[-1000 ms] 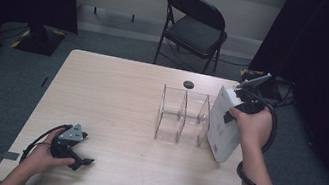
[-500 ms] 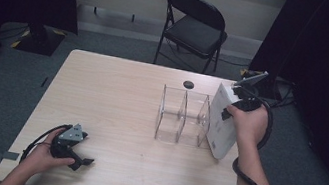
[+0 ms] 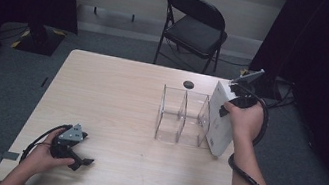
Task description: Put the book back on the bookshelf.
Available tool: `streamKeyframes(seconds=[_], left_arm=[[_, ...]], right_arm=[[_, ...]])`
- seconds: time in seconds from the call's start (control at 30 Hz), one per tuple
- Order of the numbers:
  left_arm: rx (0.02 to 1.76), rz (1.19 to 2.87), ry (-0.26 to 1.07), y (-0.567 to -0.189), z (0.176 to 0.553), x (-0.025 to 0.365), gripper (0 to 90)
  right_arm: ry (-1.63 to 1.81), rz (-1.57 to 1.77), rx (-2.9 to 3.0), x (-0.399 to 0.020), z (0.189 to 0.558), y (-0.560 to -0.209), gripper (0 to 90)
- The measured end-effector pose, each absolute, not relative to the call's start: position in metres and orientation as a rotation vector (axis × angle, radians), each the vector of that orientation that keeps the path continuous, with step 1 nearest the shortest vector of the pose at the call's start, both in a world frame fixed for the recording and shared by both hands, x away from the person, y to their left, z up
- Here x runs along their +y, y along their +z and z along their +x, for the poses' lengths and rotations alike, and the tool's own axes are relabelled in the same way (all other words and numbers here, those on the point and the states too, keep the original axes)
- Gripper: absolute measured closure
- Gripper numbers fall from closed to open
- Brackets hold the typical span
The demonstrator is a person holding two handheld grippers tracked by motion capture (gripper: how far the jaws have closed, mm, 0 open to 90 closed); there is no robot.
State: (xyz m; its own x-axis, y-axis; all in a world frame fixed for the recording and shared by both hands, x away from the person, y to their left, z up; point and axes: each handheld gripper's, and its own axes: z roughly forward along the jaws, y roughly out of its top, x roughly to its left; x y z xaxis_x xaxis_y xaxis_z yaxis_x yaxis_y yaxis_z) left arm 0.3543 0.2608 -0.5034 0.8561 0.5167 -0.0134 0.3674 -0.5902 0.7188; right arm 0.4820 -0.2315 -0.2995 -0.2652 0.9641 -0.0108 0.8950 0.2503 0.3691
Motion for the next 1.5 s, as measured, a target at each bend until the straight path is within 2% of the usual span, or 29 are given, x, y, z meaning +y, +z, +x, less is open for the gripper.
streamKeyframes(seconds=[0.97, 1.23, 1.37, 1.5], left_arm=[[0.637, 2.277, 0.251, -0.503, 0.354, 0.261, 0.0], [0.637, 2.27, 0.252, -0.503, 0.354, 0.261, 0.0], [0.639, 2.267, 0.256, -0.503, 0.354, 0.261, 0.0], [0.635, 2.272, 0.256, -0.503, 0.354, 0.261, 0.0]], right_arm=[[0.492, 1.755, 2.196, -0.228, 0.485, -0.313, 51.6], [0.498, 1.731, 2.233, -0.229, 0.485, -0.313, 47.3], [0.488, 1.753, 2.234, -0.23, 0.483, -0.311, 37.4], [0.491, 1.769, 2.242, -0.233, 0.48, -0.312, 37.6]])
